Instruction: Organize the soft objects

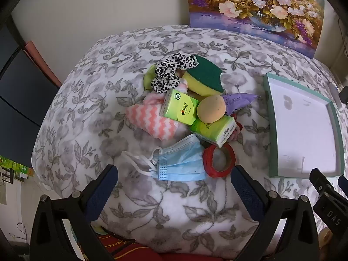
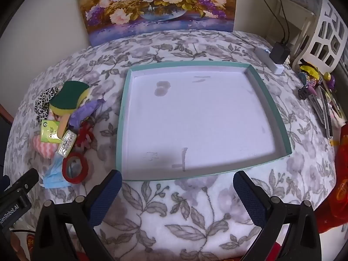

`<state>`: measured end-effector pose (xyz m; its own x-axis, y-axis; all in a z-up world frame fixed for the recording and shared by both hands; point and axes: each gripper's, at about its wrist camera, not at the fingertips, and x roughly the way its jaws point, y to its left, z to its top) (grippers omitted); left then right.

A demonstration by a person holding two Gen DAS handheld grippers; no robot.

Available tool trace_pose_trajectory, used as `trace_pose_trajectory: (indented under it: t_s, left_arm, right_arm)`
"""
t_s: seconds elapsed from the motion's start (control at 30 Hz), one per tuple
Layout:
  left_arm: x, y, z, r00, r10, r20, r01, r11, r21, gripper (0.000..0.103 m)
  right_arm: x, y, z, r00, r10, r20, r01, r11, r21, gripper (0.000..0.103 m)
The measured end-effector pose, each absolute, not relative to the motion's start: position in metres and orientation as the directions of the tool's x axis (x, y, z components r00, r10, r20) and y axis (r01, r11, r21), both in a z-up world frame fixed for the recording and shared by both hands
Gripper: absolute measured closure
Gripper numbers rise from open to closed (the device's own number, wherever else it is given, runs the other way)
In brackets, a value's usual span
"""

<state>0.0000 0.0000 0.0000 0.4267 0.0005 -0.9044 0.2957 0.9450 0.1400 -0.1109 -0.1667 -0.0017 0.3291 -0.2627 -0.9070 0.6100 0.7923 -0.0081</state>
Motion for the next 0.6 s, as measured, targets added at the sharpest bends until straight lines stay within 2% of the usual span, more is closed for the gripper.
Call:
trace_pose_trajectory:
  t_s: [0.6]
  left_arm:
    - [0.000, 0.001, 0.000, 0.424, 0.001, -0.906, 0.296, 0.945, 0.140, 0.000]
  right_arm:
    - [-0.103, -0.163, -0.007, 0.313, -0.252, -0.916, 0.586, 0.810, -0.022, 0.000]
